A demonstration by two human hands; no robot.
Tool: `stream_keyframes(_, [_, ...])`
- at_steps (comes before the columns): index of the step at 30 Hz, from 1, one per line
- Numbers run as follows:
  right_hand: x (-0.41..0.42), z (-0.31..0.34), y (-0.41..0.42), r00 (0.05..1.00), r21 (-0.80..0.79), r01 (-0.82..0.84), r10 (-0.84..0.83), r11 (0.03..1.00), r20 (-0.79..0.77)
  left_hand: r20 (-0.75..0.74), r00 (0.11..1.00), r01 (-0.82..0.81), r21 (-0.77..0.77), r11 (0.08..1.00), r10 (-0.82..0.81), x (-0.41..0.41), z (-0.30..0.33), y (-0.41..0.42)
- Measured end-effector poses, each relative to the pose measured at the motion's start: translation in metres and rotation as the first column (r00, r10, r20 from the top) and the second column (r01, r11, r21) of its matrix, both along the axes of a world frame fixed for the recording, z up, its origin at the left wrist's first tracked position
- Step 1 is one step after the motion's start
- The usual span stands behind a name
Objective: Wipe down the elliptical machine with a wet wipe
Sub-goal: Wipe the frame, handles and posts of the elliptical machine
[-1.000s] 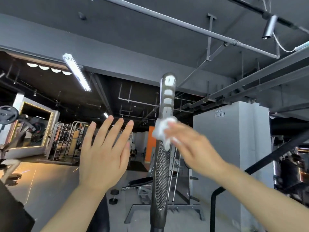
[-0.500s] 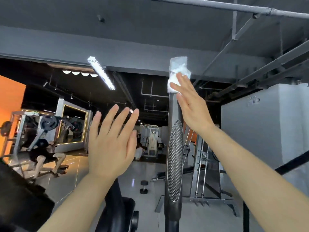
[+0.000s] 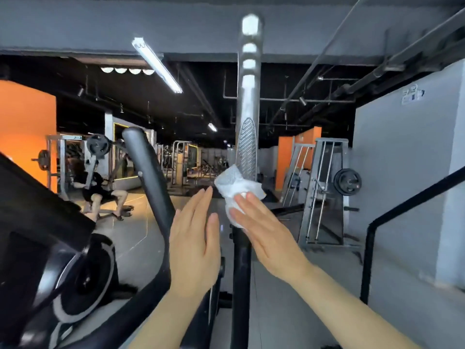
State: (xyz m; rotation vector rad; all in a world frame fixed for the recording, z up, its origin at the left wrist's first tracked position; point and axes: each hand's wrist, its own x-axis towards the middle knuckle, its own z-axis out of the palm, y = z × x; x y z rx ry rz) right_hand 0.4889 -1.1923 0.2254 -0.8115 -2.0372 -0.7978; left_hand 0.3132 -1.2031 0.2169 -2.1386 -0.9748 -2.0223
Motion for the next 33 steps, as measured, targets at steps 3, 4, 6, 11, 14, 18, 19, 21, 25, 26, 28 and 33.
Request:
stream_keyframes(3, [0.007,-0.041,0.002,0.994,0.041,0.052,-0.056,0.998,0.091,0.144,0.971,0.206,-0.104,0.973,-0.190,0.012,-0.002,-0.018])
stream_keyframes(4, [0.009,-0.050,0.001,0.994,0.052,0.048,-0.053,0.997,0.100,0.174,0.958,0.253,-0.141,0.957,-0.228,0.013,-0.002,-0.023])
stream_keyframes(6, [0.014,-0.062,-0.004,0.997,0.075,0.021,-0.027,0.997,0.078,0.183,0.945,0.302,-0.180,0.936,-0.270,0.015,-0.003,-0.031])
stream_keyframes(11, [0.013,-0.013,-0.019,0.866,0.106,-0.197,0.223,0.975,-0.448,0.213,0.934,0.331,-0.209,0.920,-0.287,0.020,0.004,-0.035])
stream_keyframes(14, [-0.002,0.041,-0.007,0.709,0.033,-0.349,0.287,0.937,-0.644,0.287,0.889,0.428,-0.245,0.870,-0.356,0.037,0.013,-0.030])
stream_keyframes(18, [-0.019,-0.002,0.008,0.725,-0.053,-0.443,0.323,0.895,-0.608,0.361,0.864,0.459,-0.282,0.843,-0.350,0.046,0.011,-0.031])
stream_keyframes(19, [-0.019,-0.027,0.008,0.744,-0.043,-0.425,0.322,0.904,-0.585,0.351,0.869,0.453,-0.286,0.844,-0.348,0.046,0.011,-0.032])
stream_keyframes(21, [-0.017,-0.066,0.006,0.748,-0.046,-0.416,0.313,0.908,-0.585,0.337,0.877,0.445,-0.294,0.846,-0.344,0.044,0.011,-0.033])
stream_keyframes(25, [-0.021,-0.084,-0.009,0.686,-0.105,-0.468,0.286,0.878,-0.669,0.314,0.879,0.453,-0.312,0.835,-0.360,0.044,0.007,-0.035])
stream_keyframes(26, [-0.023,-0.078,-0.013,0.642,-0.099,-0.508,0.300,0.855,-0.705,0.311,0.883,0.445,-0.315,0.838,-0.352,0.043,0.009,-0.036])
stream_keyframes(28, [-0.027,-0.055,-0.018,0.553,-0.075,-0.582,0.326,0.810,-0.767,0.293,0.895,0.421,-0.305,0.854,-0.336,0.041,0.016,-0.035])
stream_keyframes(33, [-0.029,0.007,-0.013,0.485,-0.044,-0.637,0.356,0.770,-0.799,0.216,0.947,0.290,-0.252,0.923,-0.239,0.034,0.054,-0.032])
